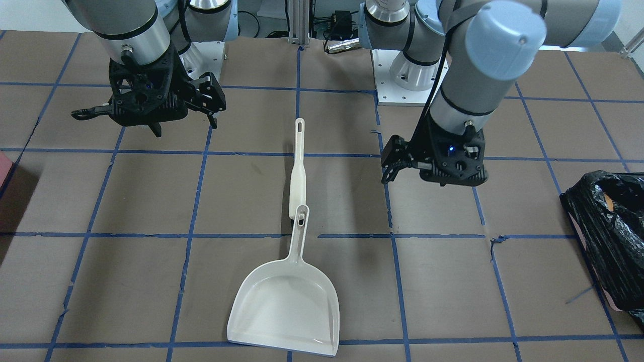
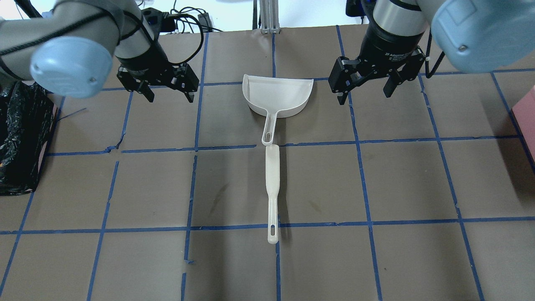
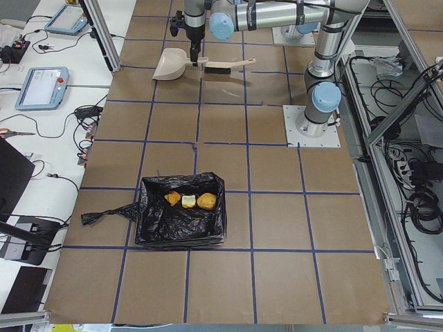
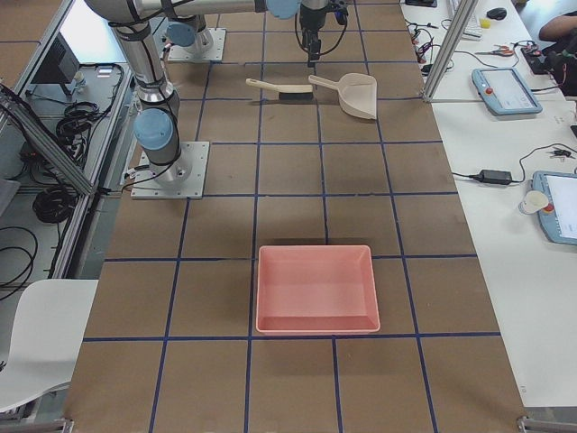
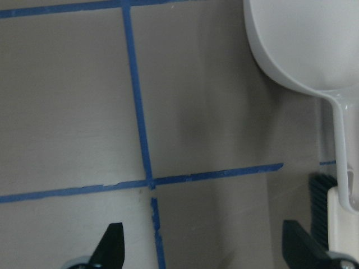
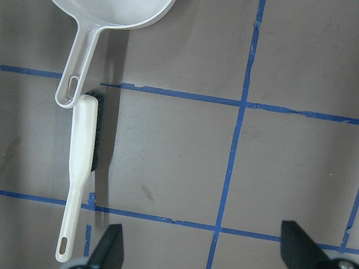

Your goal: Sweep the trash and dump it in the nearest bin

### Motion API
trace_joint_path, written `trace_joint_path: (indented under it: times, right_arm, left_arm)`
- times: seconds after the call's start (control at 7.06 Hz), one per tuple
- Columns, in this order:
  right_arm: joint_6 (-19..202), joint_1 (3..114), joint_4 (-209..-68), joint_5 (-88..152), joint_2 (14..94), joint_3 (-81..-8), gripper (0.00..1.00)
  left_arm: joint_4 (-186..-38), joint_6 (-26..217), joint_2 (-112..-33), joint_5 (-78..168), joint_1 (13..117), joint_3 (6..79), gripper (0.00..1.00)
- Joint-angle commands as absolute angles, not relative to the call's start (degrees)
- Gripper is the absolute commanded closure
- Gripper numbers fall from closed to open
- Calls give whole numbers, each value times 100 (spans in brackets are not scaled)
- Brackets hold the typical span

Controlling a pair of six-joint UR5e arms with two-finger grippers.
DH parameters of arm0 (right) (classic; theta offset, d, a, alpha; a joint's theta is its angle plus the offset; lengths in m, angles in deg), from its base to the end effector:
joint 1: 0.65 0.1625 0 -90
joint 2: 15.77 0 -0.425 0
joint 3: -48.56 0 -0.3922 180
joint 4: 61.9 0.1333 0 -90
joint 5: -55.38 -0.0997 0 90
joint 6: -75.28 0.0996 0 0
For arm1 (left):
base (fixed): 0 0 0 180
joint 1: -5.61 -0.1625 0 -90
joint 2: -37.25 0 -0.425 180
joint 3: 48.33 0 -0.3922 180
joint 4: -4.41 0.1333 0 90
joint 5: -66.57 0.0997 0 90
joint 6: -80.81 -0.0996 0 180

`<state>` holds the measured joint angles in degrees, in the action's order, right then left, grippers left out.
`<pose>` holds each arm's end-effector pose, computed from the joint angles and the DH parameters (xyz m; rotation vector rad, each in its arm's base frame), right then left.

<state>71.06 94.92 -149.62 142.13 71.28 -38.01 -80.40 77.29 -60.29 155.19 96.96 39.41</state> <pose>0.1878 -0.4947 0.4877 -0.2619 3.0737 0.0495 -0.1485 -0.5425 0.4480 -0.1324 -3.1147 -0.0017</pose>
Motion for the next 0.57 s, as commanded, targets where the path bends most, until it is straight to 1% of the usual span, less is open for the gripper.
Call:
trace_joint_path:
  times: [0.0,0.14,0.42]
  right_arm:
    - [7106,9515,-14953,14222,7125,-3801,0]
    - [7106,9515,-14953,14231,7125,-3801,0]
    - [7106,9515,-14953,14231,7116,-3801,0]
  left_arm:
    - [-9609,7703,-5759,15596,9684,2940,0]
    - [-9666,7712,-5680,15605,9666,2972,0]
    - [-9561,7721,-5522,15578,9675,3322,0]
